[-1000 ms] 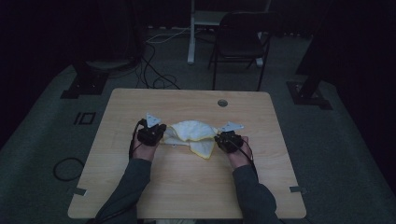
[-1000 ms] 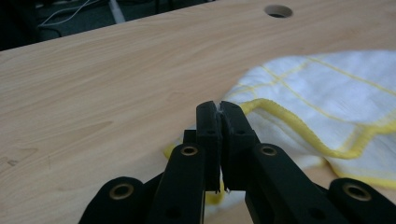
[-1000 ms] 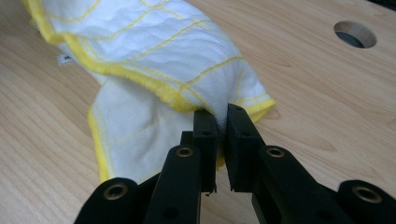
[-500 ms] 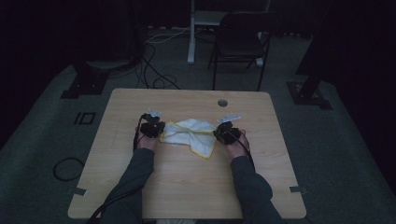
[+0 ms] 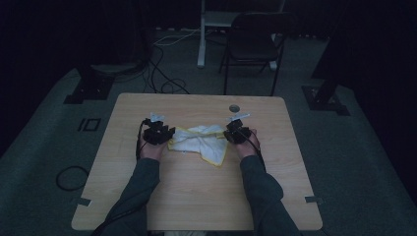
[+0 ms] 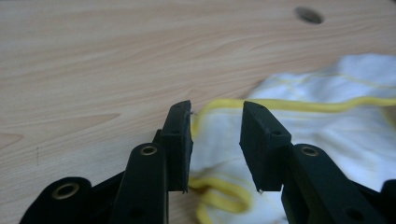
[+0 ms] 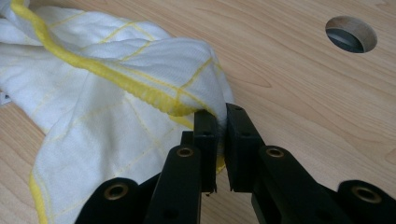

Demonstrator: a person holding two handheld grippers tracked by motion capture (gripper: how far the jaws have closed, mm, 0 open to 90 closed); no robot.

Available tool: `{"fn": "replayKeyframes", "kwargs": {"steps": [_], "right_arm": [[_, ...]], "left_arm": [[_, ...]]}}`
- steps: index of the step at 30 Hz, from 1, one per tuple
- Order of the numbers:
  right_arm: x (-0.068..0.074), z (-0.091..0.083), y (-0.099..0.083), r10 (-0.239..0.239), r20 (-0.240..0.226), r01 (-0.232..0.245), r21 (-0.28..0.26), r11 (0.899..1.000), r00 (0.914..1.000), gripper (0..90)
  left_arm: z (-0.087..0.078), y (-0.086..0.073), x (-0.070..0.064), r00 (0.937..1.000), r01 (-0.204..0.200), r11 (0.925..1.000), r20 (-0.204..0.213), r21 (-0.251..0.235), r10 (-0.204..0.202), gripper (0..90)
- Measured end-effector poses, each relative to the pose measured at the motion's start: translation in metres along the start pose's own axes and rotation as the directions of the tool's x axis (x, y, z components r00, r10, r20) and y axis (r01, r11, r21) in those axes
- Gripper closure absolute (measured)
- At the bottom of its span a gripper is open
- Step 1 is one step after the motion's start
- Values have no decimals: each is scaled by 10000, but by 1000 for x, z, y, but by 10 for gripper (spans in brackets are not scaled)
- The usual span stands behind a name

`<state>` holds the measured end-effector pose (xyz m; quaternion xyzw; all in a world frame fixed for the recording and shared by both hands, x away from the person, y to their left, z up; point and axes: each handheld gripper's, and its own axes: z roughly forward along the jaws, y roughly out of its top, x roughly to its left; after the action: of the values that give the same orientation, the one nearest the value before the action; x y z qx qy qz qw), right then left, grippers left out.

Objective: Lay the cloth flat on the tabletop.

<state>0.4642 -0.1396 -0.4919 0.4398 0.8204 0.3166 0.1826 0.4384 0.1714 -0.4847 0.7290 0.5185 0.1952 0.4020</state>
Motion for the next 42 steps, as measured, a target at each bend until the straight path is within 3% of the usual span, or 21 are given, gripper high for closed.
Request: {"fn": "replayKeyframes", "kwargs": {"steps": [1, 2, 3, 5, 6, 7, 8, 9, 10, 12, 13, 14, 19, 22, 23, 24, 26, 27, 33, 42], "right_arm": [[0, 0, 0, -7, 5, 7, 7, 10000, 10000, 842], [0, 0, 1, -7, 20, 7, 13, 10000, 10000, 842], [0, 0, 1, -7, 20, 7, 13, 10000, 10000, 842], [-1, 1, 2, -34, 53, 34, 36, 10000, 10000, 842], [-1, 2, 4, -83, 83, 82, 80, 9999, 9999, 842], [-1, 2, 4, -99, 103, 98, 110, 9999, 9999, 842], [-1, 2, 5, -85, 106, 84, 106, 9999, 9999, 842], [-1, 2, 5, -85, 106, 84, 106, 9999, 9999, 842], [-1, 2, 5, -97, 113, 96, 97, 9999, 9999, 842], [-2, 3, 4, -111, 141, 108, 149, 9998, 9998, 842], [-2, 3, 4, -128, 155, 126, 159, 9998, 9998, 842], [-3, 2, 4, -110, 160, 107, 182, 9998, 9998, 842], [-7, 1, 4, -63, 199, 59, 181, 9998, 9998, 842], [-7, 2, 4, -73, 221, 69, 213, 9998, 9997, 842], [-7, 2, 4, -73, 221, 69, 213, 9998, 9997, 842], [-7, 2, 4, -71, 224, 65, 241, 9997, 9997, 844], [-8, 2, 4, -95, 267, 86, 317, 9995, 9996, 848], [-8, 1, 4, -73, 303, 63, 328, 9994, 9995, 849], [-19, -5, 3, 178, 554, -195, 301, 9994, 9983, 851], [-34, -16, 1, 517, 994, -544, 250, 9982, 9937, 851]], "left_arm": [[0, 0, 0, 10000, 0, 10000, 0, 0, 0, 658], [-4, -4, -10, 9990, -246, 9997, 379, 70, 243, 677], [-4, -4, -10, 9990, -246, 9997, 379, 70, 243, 693], [-1, -10, -23, 9944, -771, 9966, 751, 295, 747, 715], [7, -18, -37, 9869, -1253, 9903, 1099, 604, 1182, 727], [7, -18, -37, 9869, -1253, 9903, 1099, 604, 1182, 727], [17, -25, -50, 9799, -1649, 9822, 1281, 895, 1528, 727], [17, -25, -50, 9799, -1649, 9822, 1281, 895, 1528, 716], [28, -31, -61, 9707, -2113, 9712, 1402, 1100, 1953, 716], [32, -33, -65, 9669, -2236, 9677, 1520, 1164, 2051, 672], [39, -37, -68, 9574, -2564, 9588, 1685, 1221, 2346, 667], [41, -38, -69, 9550, -2671, 9553, 1676, 1268, 2447, 656], [46, -39, -69, 9470, -2968, 9448, 1701, 1390, 2724, 601], [48, -39, -68, 9459, -3007, 9438, 1693, 1369, 2768, 602], [48, -39, -68, 9431, -3179, 9378, 1483, 1397, 2976, 602], [48, -38, -67, 9436, -3168, 9376, 1477, 1436, 2962, 702], [47, -38, -61, 9505, -2898, 9453, 1607, 1501, 2659, 795], [45, -38, -58, 9497, -2892, 9447, 1698, 1544, 2629, 823], [29, -45, -49, 9326, -3399, 9235, 1905, 1778, 3066, 855], [5, -54, -30, 9272, -3488, 9149, 2169, 2033, 3053, 871]]}}
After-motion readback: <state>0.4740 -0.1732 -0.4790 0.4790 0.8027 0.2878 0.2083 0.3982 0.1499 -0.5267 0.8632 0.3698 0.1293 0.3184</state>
